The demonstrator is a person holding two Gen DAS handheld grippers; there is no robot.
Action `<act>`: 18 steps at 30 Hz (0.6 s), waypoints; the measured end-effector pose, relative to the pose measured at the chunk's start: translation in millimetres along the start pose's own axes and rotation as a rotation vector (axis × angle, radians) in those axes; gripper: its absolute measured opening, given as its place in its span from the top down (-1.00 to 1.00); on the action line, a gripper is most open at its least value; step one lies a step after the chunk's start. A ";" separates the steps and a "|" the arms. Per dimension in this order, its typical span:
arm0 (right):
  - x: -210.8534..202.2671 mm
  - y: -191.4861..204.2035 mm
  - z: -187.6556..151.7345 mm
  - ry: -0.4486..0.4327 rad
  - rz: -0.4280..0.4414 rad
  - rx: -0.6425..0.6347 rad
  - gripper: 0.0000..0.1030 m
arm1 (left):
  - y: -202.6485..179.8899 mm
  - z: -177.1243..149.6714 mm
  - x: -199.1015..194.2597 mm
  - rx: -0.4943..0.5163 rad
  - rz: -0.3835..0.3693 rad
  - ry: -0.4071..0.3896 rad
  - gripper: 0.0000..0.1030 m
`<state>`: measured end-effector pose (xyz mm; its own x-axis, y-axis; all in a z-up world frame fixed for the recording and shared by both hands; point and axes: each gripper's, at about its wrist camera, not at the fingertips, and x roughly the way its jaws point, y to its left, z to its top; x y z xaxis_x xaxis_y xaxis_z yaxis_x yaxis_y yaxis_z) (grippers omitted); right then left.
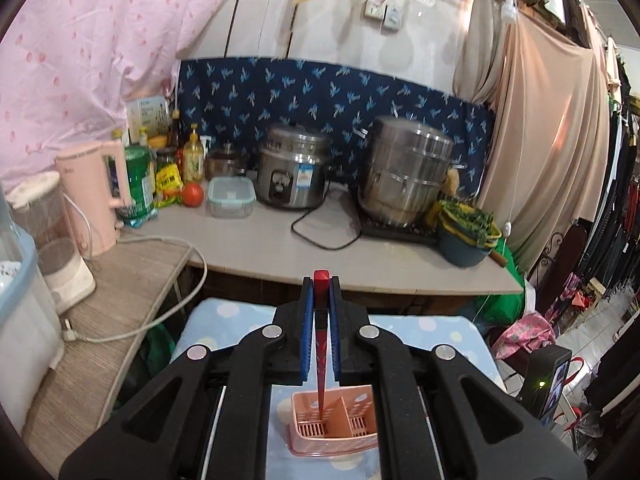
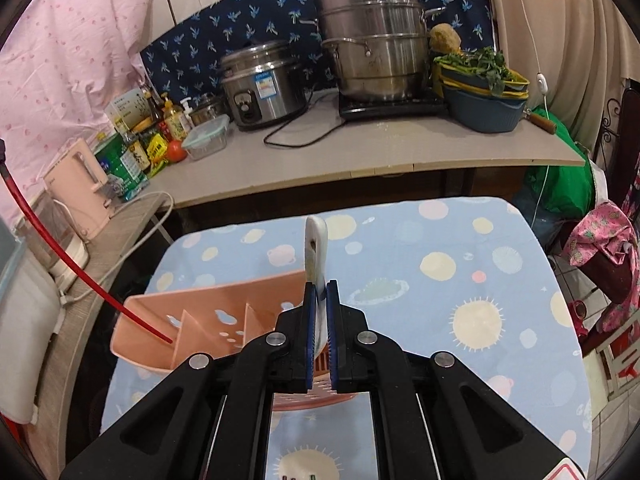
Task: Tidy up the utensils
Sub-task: 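Lift and drop the red chopstick into the pink holder with the left while the right drops the spoon in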
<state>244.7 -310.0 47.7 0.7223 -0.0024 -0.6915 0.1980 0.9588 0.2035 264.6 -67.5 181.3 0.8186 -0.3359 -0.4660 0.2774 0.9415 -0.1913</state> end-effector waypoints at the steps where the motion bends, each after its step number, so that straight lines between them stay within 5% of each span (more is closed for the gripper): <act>1: 4.3 0.6 -1.5 0.009 0.000 -0.003 0.90 | 1.4 -3.3 4.4 -0.004 0.001 0.012 0.86; 7: 9.5 -1.1 -8.5 0.019 0.010 0.007 0.81 | 6.6 -21.1 18.3 -0.006 0.011 0.059 0.80; 8: 6.1 -1.5 -9.2 0.015 0.011 0.010 0.79 | 6.8 -23.9 17.2 -0.003 0.015 0.060 0.74; 10: -4.0 -1.8 -11.0 0.008 0.020 0.014 0.72 | 8.8 -28.1 12.4 -0.009 0.027 0.058 0.24; 18: -78.2 -15.3 -53.4 -0.003 0.046 0.010 0.36 | 14.6 -68.9 -39.1 0.010 0.050 0.060 -0.15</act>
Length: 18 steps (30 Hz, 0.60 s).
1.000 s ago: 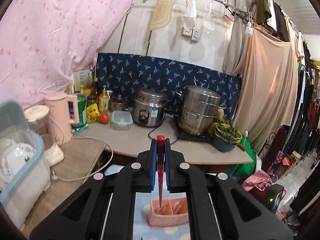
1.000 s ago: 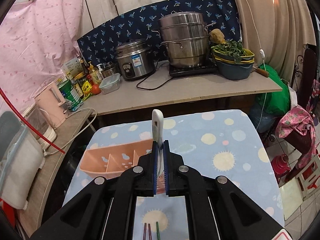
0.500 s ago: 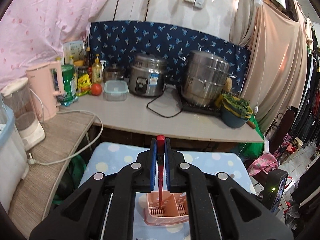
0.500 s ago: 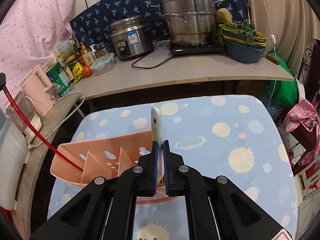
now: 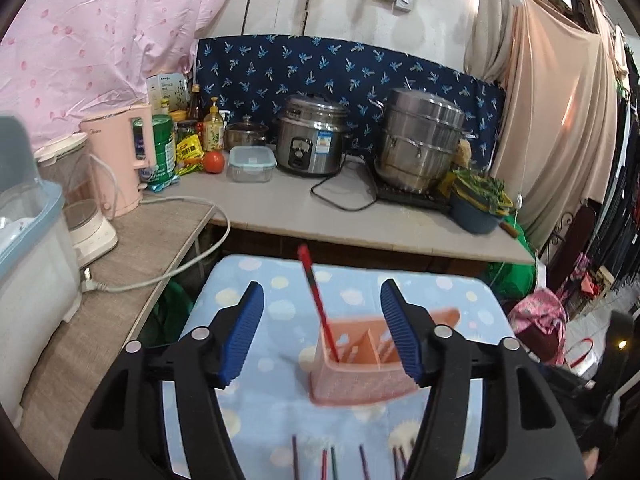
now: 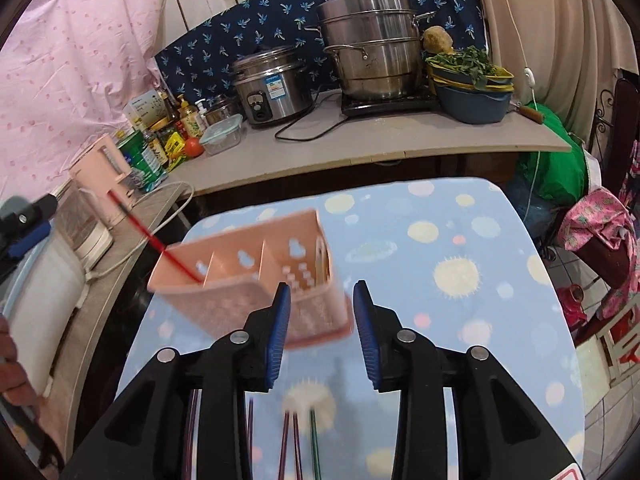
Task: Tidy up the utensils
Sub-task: 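Lift and drop the red chopstick into the pink holder with the left while the right drops the spoon in, then grasp a green chopstick with the right gripper while the left returns over the chopsticks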
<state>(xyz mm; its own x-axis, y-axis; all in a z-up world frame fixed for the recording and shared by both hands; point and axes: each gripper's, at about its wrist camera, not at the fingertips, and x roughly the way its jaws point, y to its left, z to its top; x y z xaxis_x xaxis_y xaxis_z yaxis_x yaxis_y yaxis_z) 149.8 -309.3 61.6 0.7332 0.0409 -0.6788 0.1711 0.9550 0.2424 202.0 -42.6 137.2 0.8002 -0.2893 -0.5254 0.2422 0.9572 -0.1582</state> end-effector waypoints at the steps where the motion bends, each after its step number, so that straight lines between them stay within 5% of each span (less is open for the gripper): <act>1: -9.3 -2.5 -10.0 0.008 0.003 -0.001 0.36 | 1.3 -8.4 -4.5 0.007 0.005 0.014 -0.17; 11: -70.0 -19.3 -132.9 0.117 -0.051 -0.023 0.35 | 30.3 -145.9 -33.5 0.000 0.058 0.262 -0.18; 18: -72.3 -18.0 -200.1 0.190 -0.087 -0.066 0.35 | 41.5 -209.6 -45.6 0.009 0.092 0.352 -0.18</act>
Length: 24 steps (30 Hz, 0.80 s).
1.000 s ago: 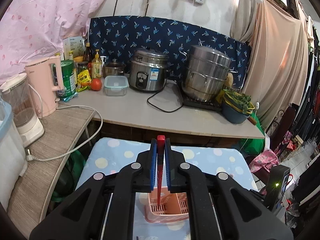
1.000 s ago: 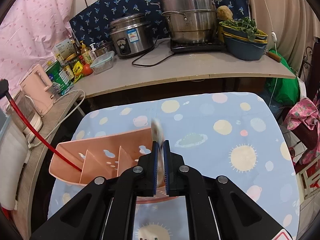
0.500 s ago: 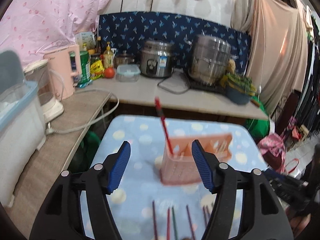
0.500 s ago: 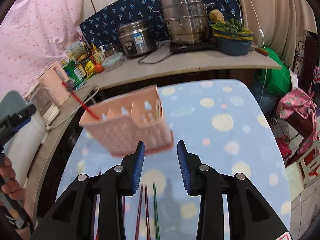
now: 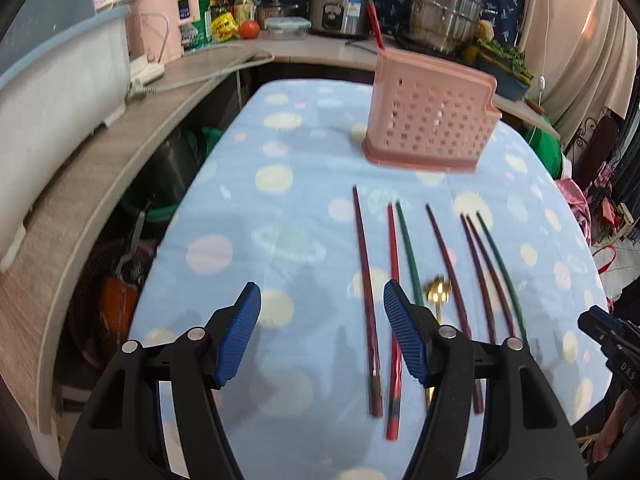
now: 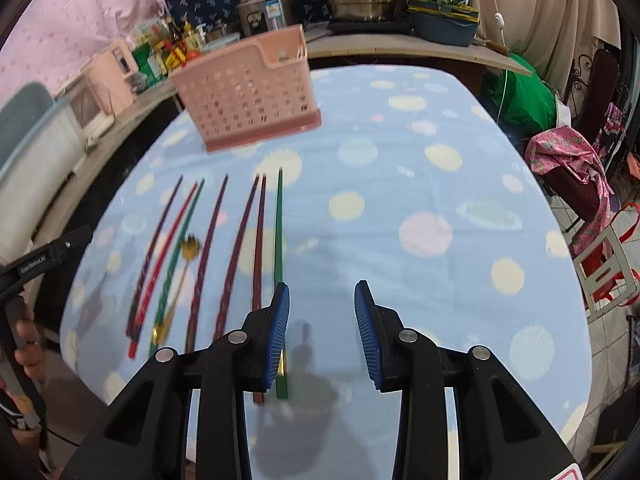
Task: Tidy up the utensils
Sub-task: 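Grasp a green chopstick with the right gripper while the left returns over the chopsticks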
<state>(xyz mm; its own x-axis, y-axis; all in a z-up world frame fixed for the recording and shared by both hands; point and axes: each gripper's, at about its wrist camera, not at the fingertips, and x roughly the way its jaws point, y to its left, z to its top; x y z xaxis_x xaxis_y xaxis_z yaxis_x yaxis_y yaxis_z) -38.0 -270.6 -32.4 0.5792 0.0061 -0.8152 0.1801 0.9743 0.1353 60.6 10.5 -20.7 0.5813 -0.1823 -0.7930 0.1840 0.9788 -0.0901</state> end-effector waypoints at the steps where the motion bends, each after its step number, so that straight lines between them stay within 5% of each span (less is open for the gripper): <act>1: 3.7 0.9 -5.9 0.012 0.005 0.002 0.35 | -0.2 -5.0 1.1 0.001 -0.001 0.007 -0.18; 12: 24.5 17.5 -32.9 0.063 0.014 -0.024 0.41 | -6.2 -38.6 8.9 -0.010 -0.023 0.065 -0.18; 24: 33.6 25.7 -40.0 0.090 0.017 -0.049 0.74 | -10.3 -52.0 14.8 -0.002 -0.026 0.096 -0.18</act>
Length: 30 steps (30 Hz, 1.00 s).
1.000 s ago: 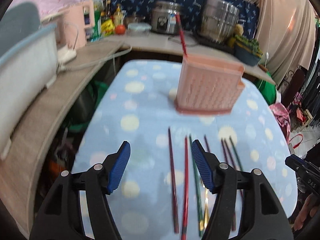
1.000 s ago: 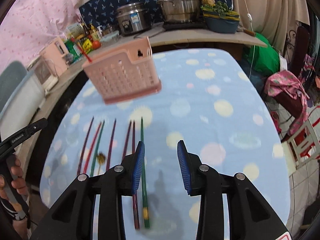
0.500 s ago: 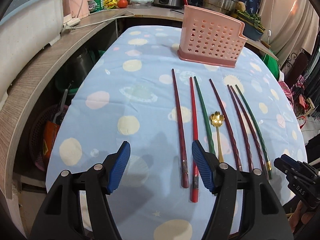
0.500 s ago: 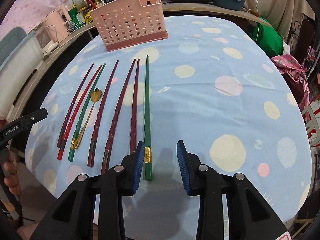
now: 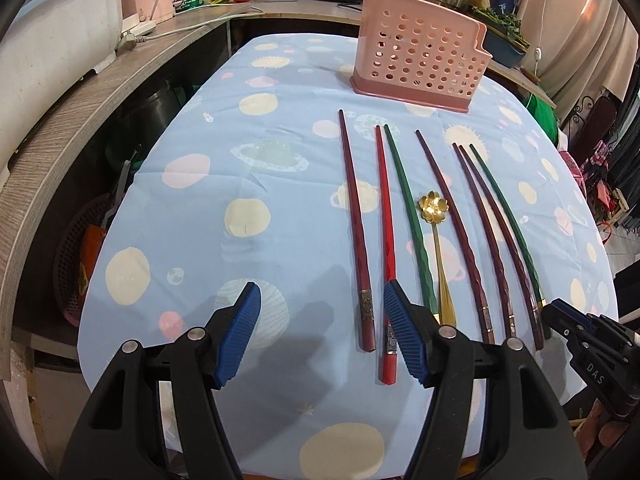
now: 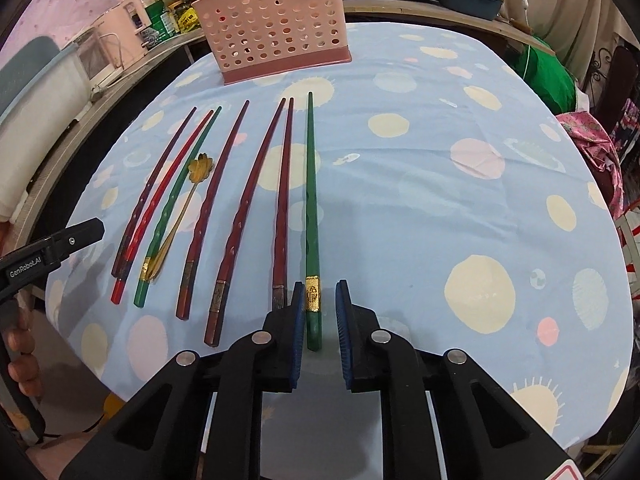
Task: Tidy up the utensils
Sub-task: 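Grasp a green chopstick with the right gripper while the left returns over the chopsticks, then grasp a red chopstick with the left gripper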
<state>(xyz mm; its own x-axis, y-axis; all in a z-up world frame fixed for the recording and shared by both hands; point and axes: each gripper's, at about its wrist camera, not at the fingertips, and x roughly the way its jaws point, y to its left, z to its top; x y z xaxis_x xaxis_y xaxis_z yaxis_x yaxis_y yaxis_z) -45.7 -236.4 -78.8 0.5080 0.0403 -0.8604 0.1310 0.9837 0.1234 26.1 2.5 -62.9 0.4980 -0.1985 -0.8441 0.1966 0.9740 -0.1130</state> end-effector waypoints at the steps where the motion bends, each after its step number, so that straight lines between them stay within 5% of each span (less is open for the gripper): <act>1: 0.7 0.2 -0.4 0.001 -0.001 -0.001 0.76 | -0.1 -0.5 0.5 0.000 -0.001 0.002 -0.18; 30: 1.5 0.1 -4.5 -0.012 -0.018 -0.019 0.85 | -9.6 -16.4 22.6 0.052 0.055 0.044 -0.04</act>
<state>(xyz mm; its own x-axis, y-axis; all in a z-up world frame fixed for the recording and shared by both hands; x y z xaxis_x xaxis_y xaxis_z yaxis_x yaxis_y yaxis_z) -48.8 -235.4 -82.4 0.5161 0.0204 -0.8563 0.1241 0.9874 0.0983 21.5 -9.5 -89.5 0.4718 -0.1383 -0.8708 0.2142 0.9760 -0.0389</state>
